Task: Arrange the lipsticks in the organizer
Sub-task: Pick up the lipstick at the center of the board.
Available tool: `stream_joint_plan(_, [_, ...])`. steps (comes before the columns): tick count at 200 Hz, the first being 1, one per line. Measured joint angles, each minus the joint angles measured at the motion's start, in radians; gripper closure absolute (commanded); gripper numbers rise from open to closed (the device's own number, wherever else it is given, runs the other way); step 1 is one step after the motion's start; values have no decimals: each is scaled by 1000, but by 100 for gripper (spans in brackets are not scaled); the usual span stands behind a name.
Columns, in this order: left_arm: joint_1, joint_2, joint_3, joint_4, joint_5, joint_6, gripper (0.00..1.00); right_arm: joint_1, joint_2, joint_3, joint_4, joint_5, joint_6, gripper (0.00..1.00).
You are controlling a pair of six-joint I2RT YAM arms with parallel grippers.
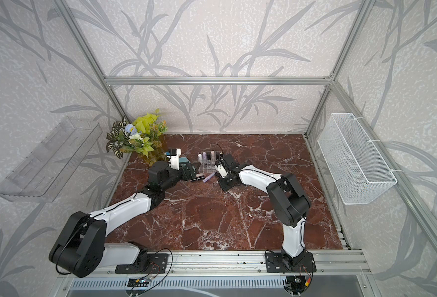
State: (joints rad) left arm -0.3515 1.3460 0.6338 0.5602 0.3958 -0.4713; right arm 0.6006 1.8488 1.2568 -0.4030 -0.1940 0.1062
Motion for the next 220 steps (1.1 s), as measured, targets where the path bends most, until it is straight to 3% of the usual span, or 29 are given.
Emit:
stream_joint_plan(41, [5, 57, 52, 87, 295, -83, 9, -64, -163, -45, 56, -167, 58, 86])
stream_joint_plan(84, [5, 62, 83, 106, 470, -120, 9, -66, -248, -54, 74, -319, 105, 86])
stream_joint_plan(134, [5, 62, 91, 80, 543, -122, 10, -69, -301, -82, 138, -464, 169, 86])
stream_joint_plan(175, [2, 62, 106, 54, 555, -112, 23, -72, -307, -85, 184, -529, 210, 86])
stream_joint_plan(220, [-8, 65, 115, 61, 570, -125, 26, -72, -307, -93, 232, -584, 243, 86])
